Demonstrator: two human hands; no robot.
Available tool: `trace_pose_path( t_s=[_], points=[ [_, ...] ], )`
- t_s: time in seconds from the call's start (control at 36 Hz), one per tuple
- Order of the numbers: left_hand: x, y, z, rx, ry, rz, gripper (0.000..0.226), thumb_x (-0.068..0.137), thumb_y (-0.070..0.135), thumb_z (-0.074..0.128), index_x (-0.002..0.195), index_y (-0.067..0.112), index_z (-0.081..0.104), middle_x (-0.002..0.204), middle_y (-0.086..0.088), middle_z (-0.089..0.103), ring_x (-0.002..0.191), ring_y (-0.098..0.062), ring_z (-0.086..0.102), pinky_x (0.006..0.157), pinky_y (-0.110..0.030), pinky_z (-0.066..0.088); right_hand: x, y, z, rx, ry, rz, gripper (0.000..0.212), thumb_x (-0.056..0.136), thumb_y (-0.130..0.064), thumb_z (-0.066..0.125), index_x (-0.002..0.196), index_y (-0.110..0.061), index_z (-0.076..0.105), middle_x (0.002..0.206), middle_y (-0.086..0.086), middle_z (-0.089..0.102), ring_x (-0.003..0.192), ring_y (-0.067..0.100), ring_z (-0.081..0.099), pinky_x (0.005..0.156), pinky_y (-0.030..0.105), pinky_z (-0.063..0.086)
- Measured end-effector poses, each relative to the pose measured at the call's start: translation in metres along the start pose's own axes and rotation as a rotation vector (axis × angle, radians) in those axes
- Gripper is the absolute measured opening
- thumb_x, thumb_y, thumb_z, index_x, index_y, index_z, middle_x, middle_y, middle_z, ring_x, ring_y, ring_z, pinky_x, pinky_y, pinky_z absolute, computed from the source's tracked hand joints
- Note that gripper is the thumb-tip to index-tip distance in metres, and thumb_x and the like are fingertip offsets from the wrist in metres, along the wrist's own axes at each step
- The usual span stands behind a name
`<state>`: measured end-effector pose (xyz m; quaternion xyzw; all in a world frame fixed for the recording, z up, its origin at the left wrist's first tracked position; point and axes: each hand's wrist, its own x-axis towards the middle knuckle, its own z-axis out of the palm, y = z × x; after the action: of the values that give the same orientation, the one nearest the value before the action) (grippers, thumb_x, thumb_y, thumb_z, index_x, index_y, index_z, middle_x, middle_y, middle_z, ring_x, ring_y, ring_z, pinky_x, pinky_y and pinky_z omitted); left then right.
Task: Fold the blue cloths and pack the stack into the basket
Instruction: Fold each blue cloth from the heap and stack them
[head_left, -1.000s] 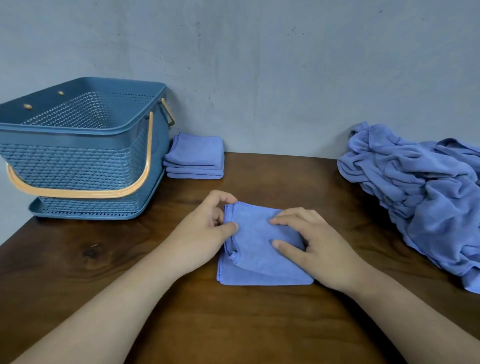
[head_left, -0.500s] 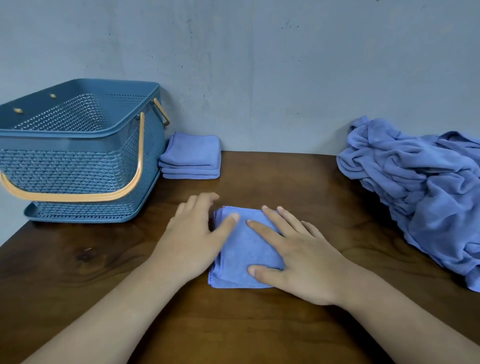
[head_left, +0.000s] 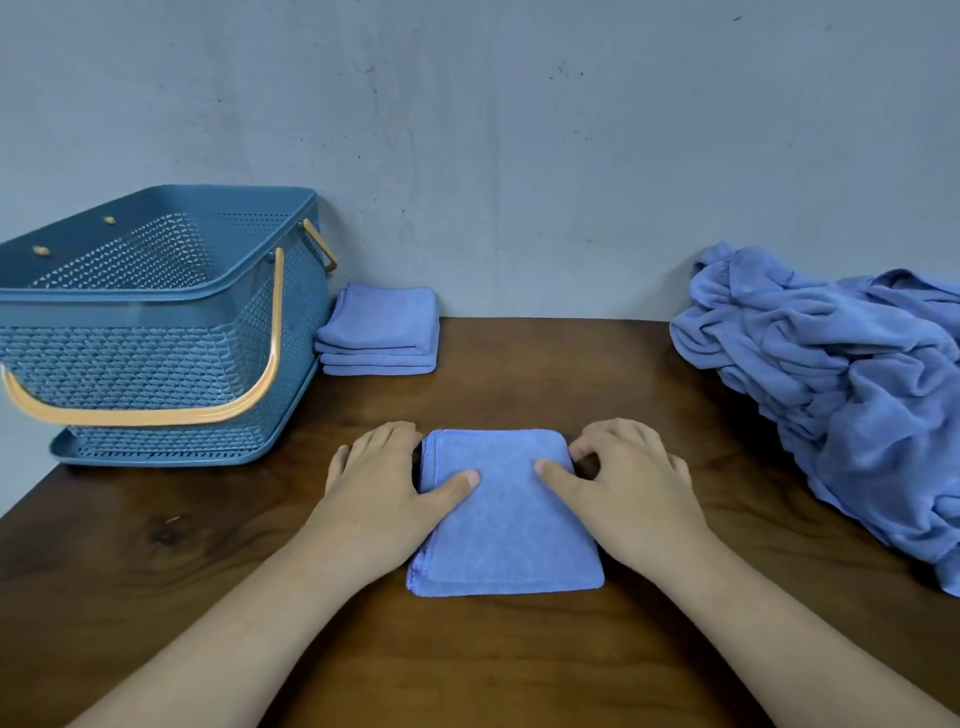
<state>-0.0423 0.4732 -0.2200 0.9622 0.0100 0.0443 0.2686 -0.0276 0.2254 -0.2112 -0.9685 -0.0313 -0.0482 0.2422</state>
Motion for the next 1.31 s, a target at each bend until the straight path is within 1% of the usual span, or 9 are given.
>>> trace_pose_path(
  t_s=[0.14,0.25,0.33,0.44,0.58,0.69,0.81,1.0,1.31],
  points=[
    [0.000,0.001,0.001,-0.151,0.019,-0.001,0.047,0.087,0.069,0.067,0.124,0.041,0.062,0.137,0.024,0.053,0.135,-0.004,0.043,0.120,-0.041,0.034,0.003,0.000,0.002,0.265,-0.007,0.023,0.018,0.089,-0.054,0.069,0.093,-0.037,0.064,0.108,-0.026,0.062,0.116,-0.001,0.051,0.108,0.035,0.040],
    [-0.006,0.012,-0.004,-0.533,0.023,-0.018,0.019,0.092,0.045,0.078,0.100,0.037,0.062,0.101,0.013,0.073,0.098,-0.009,0.069,0.085,-0.037,0.054,-0.002,-0.005,-0.003,0.667,-0.049,0.026,0.012,0.095,-0.039,0.071,0.094,-0.030,0.063,0.093,-0.003,0.076,0.087,0.026,0.072,0.085,0.056,0.057],
    [-0.006,0.017,-0.005,-0.908,0.031,-0.043,0.031,0.089,0.032,0.085,0.107,0.031,0.060,0.105,-0.005,0.075,0.101,-0.028,0.074,0.088,-0.047,0.060,-0.008,-0.010,-0.008,0.912,-0.065,-0.020,0.017,0.100,-0.029,0.072,0.104,-0.024,0.056,0.098,0.007,0.078,0.093,0.038,0.074,0.085,0.061,0.057],
    [-0.007,0.024,-0.003,-1.185,0.054,-0.086,0.064,0.076,0.023,0.088,0.132,0.028,0.058,0.117,0.000,0.076,0.110,-0.019,0.075,0.089,-0.036,0.058,-0.015,-0.019,-0.015,1.085,-0.057,-0.084,0.025,0.102,-0.015,0.069,0.118,-0.022,0.052,0.110,0.006,0.078,0.101,0.027,0.076,0.088,0.051,0.061],
    [-0.002,0.018,-0.010,-1.337,0.092,-0.025,0.058,0.076,0.006,0.091,0.126,0.019,0.064,0.119,-0.016,0.072,0.114,-0.037,0.070,0.105,-0.053,0.054,-0.016,-0.020,-0.018,1.023,0.088,-0.214,0.026,0.101,-0.010,0.069,0.115,-0.022,0.051,0.110,0.001,0.074,0.099,0.025,0.073,0.086,0.050,0.059],
    [0.004,0.010,-0.021,-1.421,0.152,0.048,0.051,0.075,0.002,0.080,0.121,0.014,0.063,0.108,-0.004,0.070,0.104,-0.021,0.067,0.095,-0.037,0.056,-0.012,-0.023,-0.022,0.691,0.235,-0.433,0.019,0.100,0.002,0.063,0.097,-0.017,0.064,0.104,-0.005,0.063,0.084,0.026,0.058,0.076,0.043,0.047],
    [0.011,-0.001,-0.032,-1.392,0.213,0.101,0.050,0.075,0.001,0.079,0.120,0.016,0.063,0.108,0.000,0.071,0.103,-0.014,0.068,0.091,-0.030,0.055,-0.004,-0.050,-0.036,0.511,0.297,-0.562,0.029,0.101,0.002,0.060,0.104,-0.025,0.072,0.121,-0.015,0.062,0.109,0.018,0.063,0.087,0.023,0.048],
    [0.019,-0.016,-0.048,-1.508,0.383,0.025,0.037,0.078,0.002,0.063,0.114,0.011,0.064,0.108,-0.006,0.071,0.101,-0.016,0.069,0.084,-0.029,0.057,0.027,-0.097,-0.054,0.288,0.270,-0.738,0.034,0.103,-0.006,0.055,0.113,-0.034,0.071,0.132,-0.025,0.055,0.097,0.014,0.066,0.075,0.045,0.054],
    [0.026,-0.017,-0.037,-1.390,0.512,-0.133,0.049,0.067,0.013,0.048,0.113,0.017,0.065,0.108,0.005,0.074,0.107,-0.014,0.068,0.089,-0.036,0.052,0.135,-0.173,-0.057,0.649,0.084,-0.765,0.019,0.103,-0.002,0.061,0.106,-0.015,0.075,0.108,-0.009,0.072,0.099,-0.001,0.064,0.091,0.016,0.042]
  ],
)
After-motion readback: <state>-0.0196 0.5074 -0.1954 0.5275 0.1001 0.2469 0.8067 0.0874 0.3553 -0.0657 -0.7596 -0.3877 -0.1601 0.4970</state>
